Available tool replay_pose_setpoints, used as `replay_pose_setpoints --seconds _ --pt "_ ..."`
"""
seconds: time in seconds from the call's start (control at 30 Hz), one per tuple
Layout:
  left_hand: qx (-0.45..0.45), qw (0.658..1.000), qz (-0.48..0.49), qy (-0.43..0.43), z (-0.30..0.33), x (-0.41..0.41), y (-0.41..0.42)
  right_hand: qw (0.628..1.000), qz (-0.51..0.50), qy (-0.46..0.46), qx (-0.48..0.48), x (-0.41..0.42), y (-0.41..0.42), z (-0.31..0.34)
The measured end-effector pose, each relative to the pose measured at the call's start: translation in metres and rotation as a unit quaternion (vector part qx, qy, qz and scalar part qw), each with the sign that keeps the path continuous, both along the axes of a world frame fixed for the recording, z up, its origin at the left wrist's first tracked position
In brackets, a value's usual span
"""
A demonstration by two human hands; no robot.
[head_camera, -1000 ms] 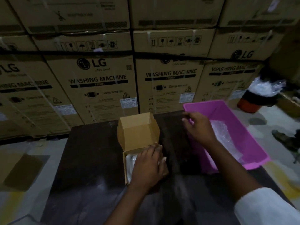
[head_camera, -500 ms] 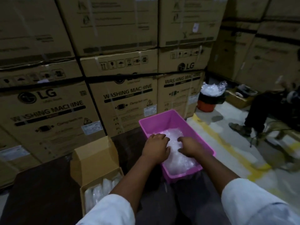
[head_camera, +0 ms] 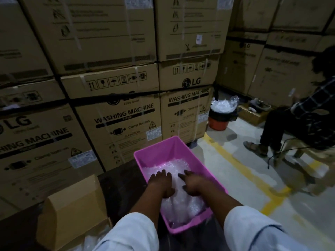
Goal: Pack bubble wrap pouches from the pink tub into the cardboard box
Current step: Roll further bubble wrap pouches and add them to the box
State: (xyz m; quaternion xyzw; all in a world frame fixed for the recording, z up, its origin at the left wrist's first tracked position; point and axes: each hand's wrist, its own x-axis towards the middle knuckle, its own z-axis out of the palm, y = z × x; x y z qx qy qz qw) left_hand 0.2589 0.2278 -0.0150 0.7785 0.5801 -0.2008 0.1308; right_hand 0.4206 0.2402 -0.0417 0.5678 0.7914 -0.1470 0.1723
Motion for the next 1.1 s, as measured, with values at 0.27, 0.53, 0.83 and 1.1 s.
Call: replay_pose_setpoints --seconds 0.27,0.53,0.83,1.1 --pt "0.017 0.999 -0.001 -0.034 -0.029 0.008 0.02 0.998 0.055 -0.014 0.021 -0.006 0.011 -0.025" --pt "0.084 0.996 -0.004 -0.029 -0.042 0.012 0.027 0.994 0.054 0.015 0.089 -0.012 0.017 -0.024" --pt "0.147 0.967 0.051 -0.202 -0.026 0.001 0.035 0.965 0.024 0.188 0.18 0.005 0.025 -0.017" --pt "0.094 0.919 0.073 -0.376 0.012 -0.018 0.034 0.931 -0.083 0.298 0.191 0.006 0.031 0.041"
